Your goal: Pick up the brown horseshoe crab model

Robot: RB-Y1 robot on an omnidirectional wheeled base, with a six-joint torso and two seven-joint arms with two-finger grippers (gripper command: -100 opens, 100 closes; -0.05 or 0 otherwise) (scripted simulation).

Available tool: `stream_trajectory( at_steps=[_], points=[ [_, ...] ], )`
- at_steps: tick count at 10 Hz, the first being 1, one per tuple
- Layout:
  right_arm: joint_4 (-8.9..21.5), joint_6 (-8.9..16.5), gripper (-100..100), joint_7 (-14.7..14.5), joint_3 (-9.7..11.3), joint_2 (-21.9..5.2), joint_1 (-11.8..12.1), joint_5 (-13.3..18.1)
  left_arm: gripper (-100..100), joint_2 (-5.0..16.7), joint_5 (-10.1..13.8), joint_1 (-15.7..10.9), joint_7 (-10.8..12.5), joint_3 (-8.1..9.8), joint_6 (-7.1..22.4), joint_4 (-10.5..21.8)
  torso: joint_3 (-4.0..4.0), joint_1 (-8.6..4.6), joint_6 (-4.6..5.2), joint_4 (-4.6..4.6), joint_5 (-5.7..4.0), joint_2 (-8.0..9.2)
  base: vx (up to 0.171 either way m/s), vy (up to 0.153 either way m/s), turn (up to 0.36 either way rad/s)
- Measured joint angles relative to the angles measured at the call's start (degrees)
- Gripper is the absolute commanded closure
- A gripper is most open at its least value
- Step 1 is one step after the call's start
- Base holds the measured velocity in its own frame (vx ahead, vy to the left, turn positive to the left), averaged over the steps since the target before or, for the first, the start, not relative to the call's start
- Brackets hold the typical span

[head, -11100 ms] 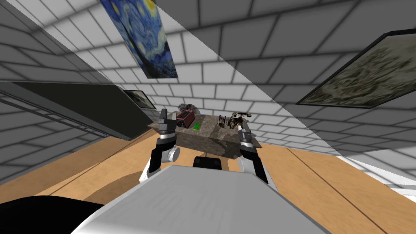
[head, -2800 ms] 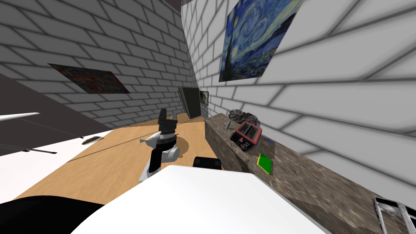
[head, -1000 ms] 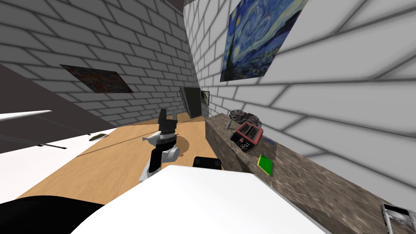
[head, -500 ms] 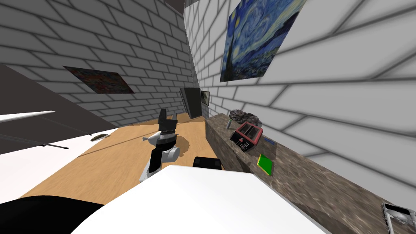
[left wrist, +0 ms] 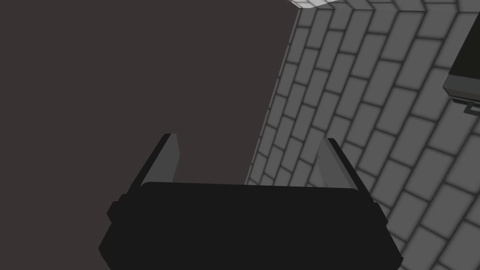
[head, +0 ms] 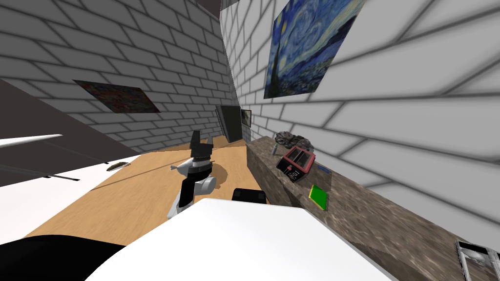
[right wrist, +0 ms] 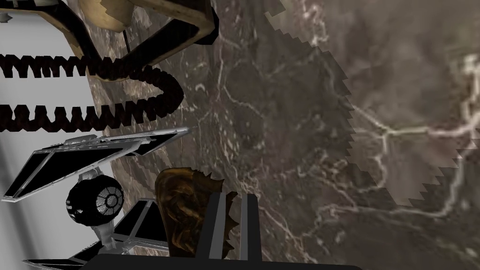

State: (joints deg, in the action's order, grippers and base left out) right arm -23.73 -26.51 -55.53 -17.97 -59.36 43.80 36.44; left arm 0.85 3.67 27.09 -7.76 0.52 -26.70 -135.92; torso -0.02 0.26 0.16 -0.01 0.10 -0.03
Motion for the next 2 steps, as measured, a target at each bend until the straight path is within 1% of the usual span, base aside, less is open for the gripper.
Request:
stream_trajectory(
  at_steps=[1,2],
  points=[
    [1.45,-0.96,100,-0.23,-0.25,-0.52,-0.49,0.01,0,0.0,0.0,0.0,0.0,0.0,0.0,0.0,-0.02,0.06,-0.01,-0.01,0.0,-0.02,0.01,0.015,-0.031],
    [1.73,-1.21,0,-0.38,-0.27,-0.54,-0.54,0.02,0,0.0,0.0,-0.01,0.0,0.0,0.0,0.0,0.0,0.0,-0.09,0.01,-0.02,0.0,0.0,0.0,0.0]
  ],
)
